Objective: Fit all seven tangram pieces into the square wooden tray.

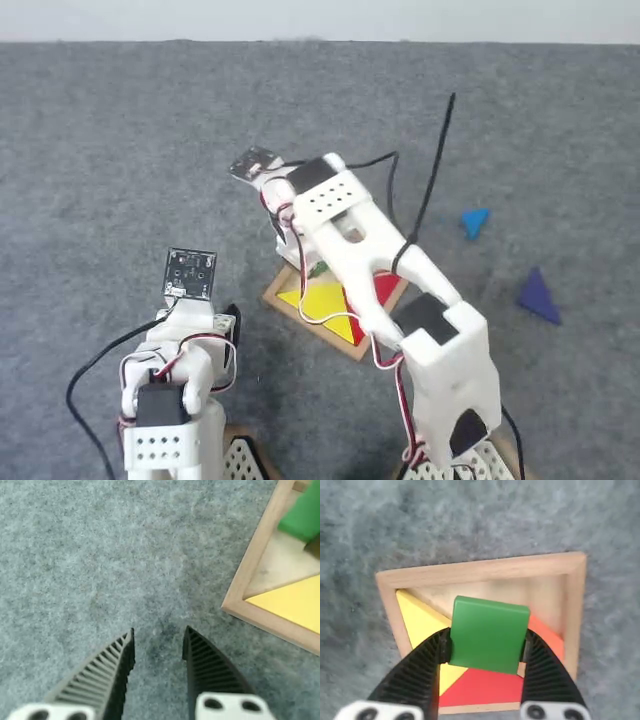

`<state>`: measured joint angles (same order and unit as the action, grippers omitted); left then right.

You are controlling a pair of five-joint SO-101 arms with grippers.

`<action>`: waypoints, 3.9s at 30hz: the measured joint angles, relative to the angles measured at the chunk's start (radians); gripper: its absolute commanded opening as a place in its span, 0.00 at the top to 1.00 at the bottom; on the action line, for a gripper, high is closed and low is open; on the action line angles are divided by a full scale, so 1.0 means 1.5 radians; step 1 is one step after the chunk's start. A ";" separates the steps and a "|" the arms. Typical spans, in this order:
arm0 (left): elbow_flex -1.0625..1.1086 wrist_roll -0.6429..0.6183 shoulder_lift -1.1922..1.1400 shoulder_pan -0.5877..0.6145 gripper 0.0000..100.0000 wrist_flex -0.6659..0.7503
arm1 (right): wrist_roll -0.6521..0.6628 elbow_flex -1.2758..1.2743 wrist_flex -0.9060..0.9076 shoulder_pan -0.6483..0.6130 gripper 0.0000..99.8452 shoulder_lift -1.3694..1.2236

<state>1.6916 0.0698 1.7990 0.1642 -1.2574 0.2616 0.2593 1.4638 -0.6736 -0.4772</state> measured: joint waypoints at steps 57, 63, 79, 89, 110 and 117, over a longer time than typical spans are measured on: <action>0.000 0.000 0.000 0.000 0.85 0.000 | -0.480 0.000 -0.024 -0.040 0.81 -0.034; 0.000 0.000 0.000 0.000 0.85 0.000 | -0.510 0.000 -0.031 -0.040 0.81 -0.034; 0.000 0.000 0.000 0.000 0.85 0.000 | -0.541 0.000 -0.046 -0.039 0.76 -0.034; 0.000 0.000 0.000 0.000 0.85 0.000 | -0.520 0.000 -0.053 -0.037 0.69 -0.034; 0.000 0.000 0.000 0.001 0.85 0.000 | -0.261 -0.362 -0.327 -0.010 0.99 0.317; 0.000 0.000 0.000 -0.001 0.85 0.000 | -0.226 -0.436 -0.460 -0.071 0.99 0.307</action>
<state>1.6916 0.0698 1.7990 0.1626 -1.2574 -0.0775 -0.3943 0.7733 -0.7795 -0.0169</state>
